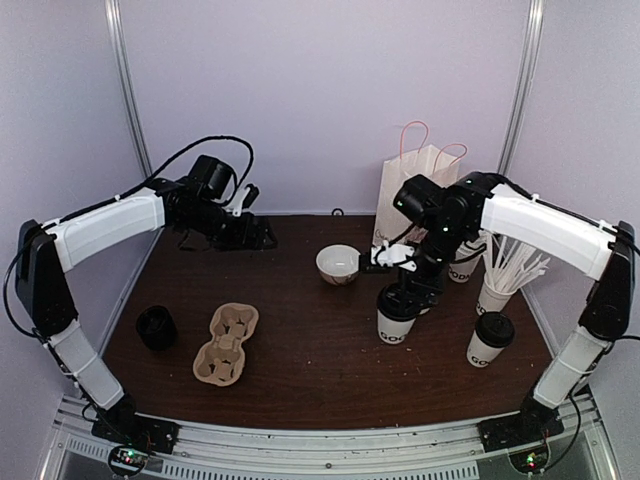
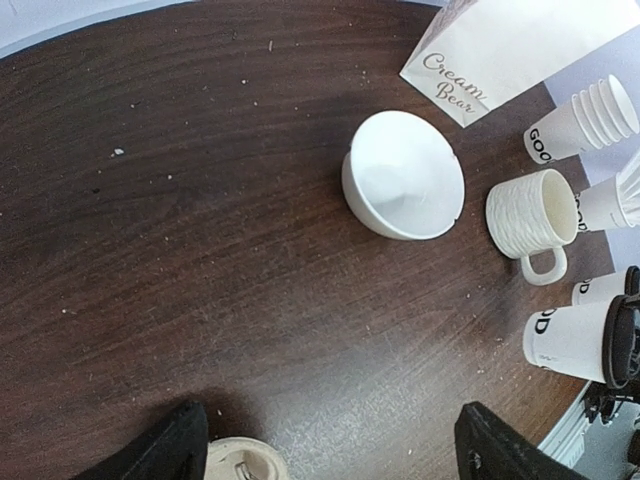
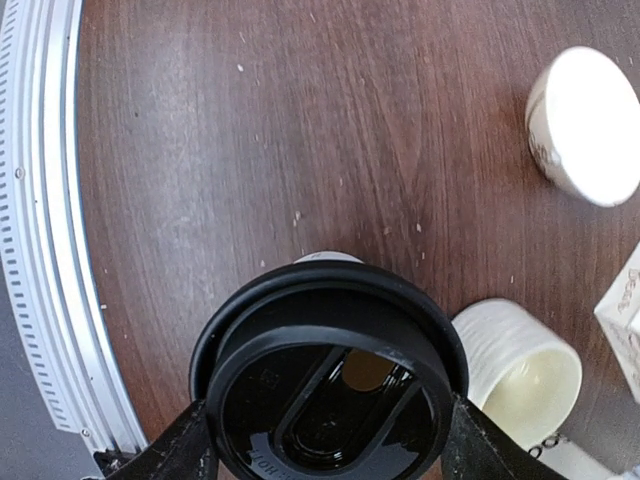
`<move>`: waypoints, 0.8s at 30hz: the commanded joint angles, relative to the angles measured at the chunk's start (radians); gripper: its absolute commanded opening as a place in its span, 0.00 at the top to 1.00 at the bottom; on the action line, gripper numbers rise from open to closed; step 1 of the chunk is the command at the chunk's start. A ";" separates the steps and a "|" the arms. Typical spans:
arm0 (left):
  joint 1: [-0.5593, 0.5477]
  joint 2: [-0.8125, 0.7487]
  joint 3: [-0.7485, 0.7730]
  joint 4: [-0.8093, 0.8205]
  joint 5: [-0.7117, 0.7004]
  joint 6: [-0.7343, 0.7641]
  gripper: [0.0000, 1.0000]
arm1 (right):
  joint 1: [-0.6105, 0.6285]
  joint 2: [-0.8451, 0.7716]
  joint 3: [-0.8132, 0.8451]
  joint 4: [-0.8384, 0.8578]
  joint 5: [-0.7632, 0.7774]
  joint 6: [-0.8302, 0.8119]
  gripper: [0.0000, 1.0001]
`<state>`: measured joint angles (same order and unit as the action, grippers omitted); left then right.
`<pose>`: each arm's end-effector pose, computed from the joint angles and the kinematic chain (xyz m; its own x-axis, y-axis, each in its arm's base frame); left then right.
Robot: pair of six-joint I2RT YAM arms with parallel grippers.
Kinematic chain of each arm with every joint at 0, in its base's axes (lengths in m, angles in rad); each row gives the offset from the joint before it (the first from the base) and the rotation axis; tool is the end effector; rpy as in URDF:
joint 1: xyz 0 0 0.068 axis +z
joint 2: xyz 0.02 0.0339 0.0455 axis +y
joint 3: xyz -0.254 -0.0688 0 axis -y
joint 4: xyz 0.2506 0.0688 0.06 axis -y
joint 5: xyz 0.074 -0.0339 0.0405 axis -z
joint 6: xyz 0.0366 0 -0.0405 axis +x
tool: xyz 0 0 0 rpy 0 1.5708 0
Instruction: Pack the takeout coffee
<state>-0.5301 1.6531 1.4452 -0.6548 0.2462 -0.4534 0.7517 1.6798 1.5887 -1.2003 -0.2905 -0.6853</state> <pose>0.3144 -0.1946 0.2904 -0.8638 0.0139 -0.5036 0.2767 0.8484 -0.4513 0.2359 0.2349 0.2981 -0.0931 -0.9170 -0.3878 -0.9957 0.0847 0.0386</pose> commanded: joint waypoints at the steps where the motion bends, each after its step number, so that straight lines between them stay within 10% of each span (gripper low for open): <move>1: 0.018 0.029 0.074 0.013 0.027 0.035 0.11 | -0.058 -0.116 -0.105 -0.067 -0.002 -0.012 0.29; 24: 0.030 0.057 0.103 0.022 0.042 0.044 0.03 | -0.448 -0.211 -0.311 0.014 0.060 -0.035 0.29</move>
<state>-0.5056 1.7267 1.5455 -0.6590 0.2928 -0.4313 0.3325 1.4750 1.2900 -1.2308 -0.2619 -0.7120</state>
